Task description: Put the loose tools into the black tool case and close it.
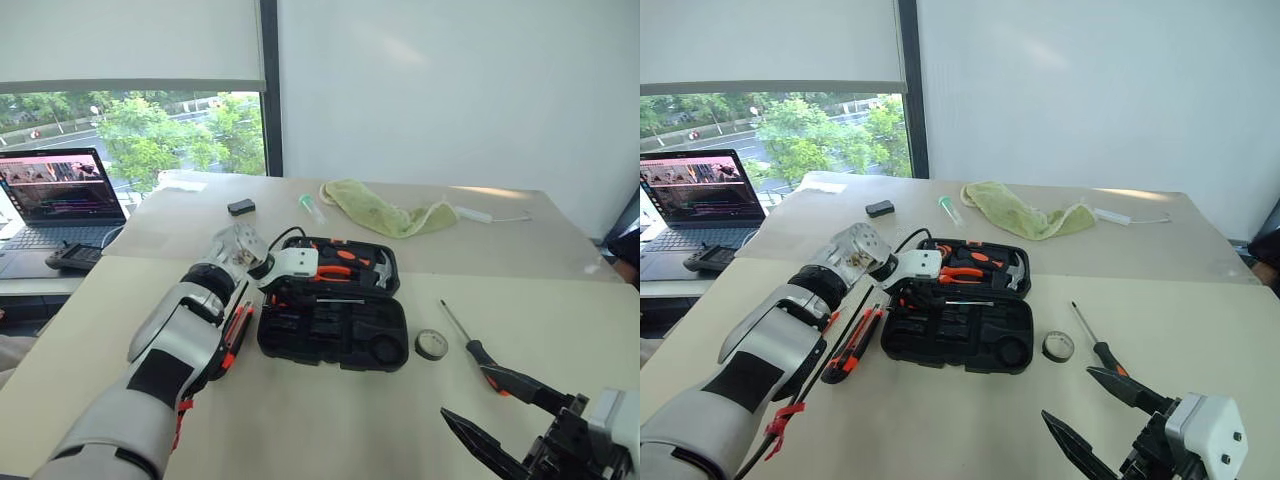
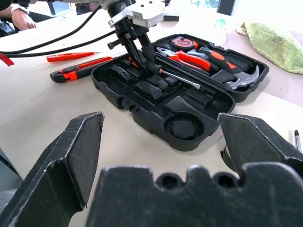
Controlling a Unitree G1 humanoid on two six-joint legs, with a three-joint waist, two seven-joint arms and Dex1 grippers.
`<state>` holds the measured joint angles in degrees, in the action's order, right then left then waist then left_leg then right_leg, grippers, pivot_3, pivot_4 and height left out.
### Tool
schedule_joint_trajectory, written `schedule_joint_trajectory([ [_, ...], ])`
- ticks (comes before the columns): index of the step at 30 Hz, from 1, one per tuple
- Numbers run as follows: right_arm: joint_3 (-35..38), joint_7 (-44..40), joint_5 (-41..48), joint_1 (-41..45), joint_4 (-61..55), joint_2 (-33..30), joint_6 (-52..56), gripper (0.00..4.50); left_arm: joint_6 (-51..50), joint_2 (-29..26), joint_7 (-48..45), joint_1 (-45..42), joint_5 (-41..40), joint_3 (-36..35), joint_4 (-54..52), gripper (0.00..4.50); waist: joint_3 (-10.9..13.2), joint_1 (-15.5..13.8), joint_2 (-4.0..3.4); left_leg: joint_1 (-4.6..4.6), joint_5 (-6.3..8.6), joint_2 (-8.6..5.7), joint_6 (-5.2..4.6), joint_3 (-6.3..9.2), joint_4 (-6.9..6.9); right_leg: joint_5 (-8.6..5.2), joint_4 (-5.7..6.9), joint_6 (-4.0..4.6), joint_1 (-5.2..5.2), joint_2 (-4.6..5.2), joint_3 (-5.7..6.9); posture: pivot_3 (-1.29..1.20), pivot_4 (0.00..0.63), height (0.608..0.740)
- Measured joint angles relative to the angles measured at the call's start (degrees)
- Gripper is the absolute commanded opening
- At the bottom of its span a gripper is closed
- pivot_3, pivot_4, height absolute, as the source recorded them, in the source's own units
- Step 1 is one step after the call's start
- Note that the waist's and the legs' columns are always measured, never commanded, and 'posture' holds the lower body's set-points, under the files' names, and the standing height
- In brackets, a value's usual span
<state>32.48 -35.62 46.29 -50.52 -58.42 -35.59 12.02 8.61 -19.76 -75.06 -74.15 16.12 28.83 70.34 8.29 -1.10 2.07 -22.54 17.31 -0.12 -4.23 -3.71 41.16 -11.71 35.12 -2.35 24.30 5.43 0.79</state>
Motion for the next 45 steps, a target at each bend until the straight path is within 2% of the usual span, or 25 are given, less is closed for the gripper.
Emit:
schedule_joint_trajectory([
  [5, 0.01, 0.33, 0.01, -0.55, 0.00, -0.39, -0.84, 4.50, 1.30, 0.60, 1.46, -0.15, 1.14, -0.74, 0.78, 0.78, 0.00, -0.20, 0.00, 0.00, 0.00, 0.03, 0.00, 0.00, 0.13, 0.04, 0.04, -0.01, -0.02, 0.00, 0.01, 0.00, 0.150, 0.740],
  [7, 0.01, 0.67, 0.00, -0.75, 0.00, -0.59, -1.36, 4.50, 1.69, 0.72, 1.62, -0.16, 1.74, -1.08, 0.91, 1.78, 0.00, -0.28, 0.00, -0.01, 0.00, 0.03, 0.00, 0.00, 0.16, 0.05, 0.03, -0.03, -0.03, 0.00, 0.01, 0.00, 0.150, 0.740],
  [8, 0.01, 0.74, 0.00, -0.84, 0.00, -0.70, -1.50, 4.50, 2.07, 0.72, 1.47, -0.16, 1.86, -1.12, 1.01, 1.92, 0.00, -0.29, 0.00, -0.01, 0.00, 0.03, 0.00, 0.00, 0.16, 0.05, 0.03, -0.03, -0.03, 0.00, 0.00, 0.00, 0.150, 0.740],
  [12, -0.21, 0.89, -0.05, -1.54, -0.01, -1.00, -2.10, 4.50, 3.61, 0.09, -0.15, -0.43, 0.28, -4.49, 0.97, 3.13, -0.01, -0.98, -0.02, -0.06, 0.00, 0.03, 0.00, 0.02, 0.28, 0.09, 0.06, -0.01, -0.02, 0.00, 0.02, 0.00, 0.150, 0.740],
  [16, -0.36, 0.95, -0.18, -2.19, -0.02, -1.10, -2.94, 4.50, 1.33, -2.22, -6.20, -0.24, -5.45, -10.52, -2.51, 3.13, 0.00, -0.94, -0.02, -0.30, 0.01, 0.08, -0.02, 0.05, 0.43, 0.12, 0.09, 0.00, 0.17, -0.04, 0.07, 0.00, 0.150, 0.740],
  [19, -0.73, 1.21, -0.69, -2.12, -0.03, -1.14, -3.00, 4.50, -4.54, -4.37, -8.64, 1.16, -10.16, -15.38, -8.24, 2.39, 0.00, -0.89, -0.04, -0.29, 0.03, 0.07, -0.04, 0.05, 0.46, 0.12, 0.11, -0.01, 0.15, -0.03, 0.06, 0.00, 0.150, 0.740],
  [23, -1.55, 1.75, -1.10, -0.64, -0.03, -1.28, -2.89, 4.50, -13.20, -5.36, -8.09, 6.22, -14.12, -19.06, -16.96, 0.95, -0.01, -0.91, -0.05, -0.27, 0.03, 0.07, -0.05, 0.07, 0.48, 0.11, 0.09, -0.02, 0.08, -0.02, 0.07, 0.00, 0.150, 0.740],
  [24, -2.12, 1.97, -1.12, 0.18, -0.05, -1.28, -2.87, 4.50, -15.80, -4.86, -7.08, 8.49, -15.03, -19.53, -19.31, 0.54, -0.01, -1.02, -0.05, -0.27, 0.03, 0.06, -0.05, 0.10, 0.53, 0.11, 0.12, -0.02, 0.06, -0.01, 0.09, 0.00, 0.150, 0.740],
  [26, -2.85, 2.48, -1.14, 2.40, -0.05, -1.75, -2.12, 4.50, -22.41, -2.15, 0.99, 16.04, -17.27, -23.25, -28.64, 0.02, -0.01, -1.05, -0.07, -0.20, 0.04, 0.06, -0.06, 0.14, 0.54, 0.13, 0.09, -0.05, -0.03, 0.06, 0.06, 0.00, 0.150, 0.740],
  [30, -3.98, 3.66, -1.12, 4.54, -0.08, -2.52, -1.49, 4.50, -32.03, 7.82, 19.83, 28.81, -19.75, -27.69, -42.55, 0.02, -0.01, -1.28, -0.06, -0.29, 0.05, 0.04, -0.07, 0.21, 0.55, 0.20, 0.10, -0.15, 0.03, 0.15, 0.05, 0.00, 0.150, 0.740],
  [33, -4.53, 3.96, -1.12, 4.58, -0.08, -3.02, -1.34, 4.50, -35.68, 10.84, 30.34, 32.69, -19.63, -28.18, -48.89, 0.02, -0.01, -1.08, -0.06, -0.27, 0.03, 0.05, -0.04, 0.21, 0.55, 0.22, 0.14, -0.13, 0.05, 0.10, 0.03, 0.00, 0.150, 0.740],
  [39, -4.54, 4.45, -1.03, 4.32, -0.08, -3.64, -1.34, 4.50, -35.85, 12.35, 40.75, 36.01, -19.13, -28.21, -52.92, 0.02, -0.15, -1.07, -0.31, -0.05, 0.04, 0.04, -0.05, 0.20, 0.52, 0.23, 0.12, -0.11, -0.13, 0.12, -0.01, 0.00, 0.150, 0.740],
  [45, -4.50, 4.72, -0.51, 3.72, -0.08, -4.59, -1.35, 4.50, -34.05, 11.20, 41.70, 38.13, -17.66, -23.87, -53.32, 0.02, -0.30, -1.22, -0.48, 0.00, 0.06, 0.02, -0.08, 0.18, 0.52, 0.23, 0.06, -0.10, -0.20, 0.15, 0.00, 0.00, 0.150, 0.740],
])
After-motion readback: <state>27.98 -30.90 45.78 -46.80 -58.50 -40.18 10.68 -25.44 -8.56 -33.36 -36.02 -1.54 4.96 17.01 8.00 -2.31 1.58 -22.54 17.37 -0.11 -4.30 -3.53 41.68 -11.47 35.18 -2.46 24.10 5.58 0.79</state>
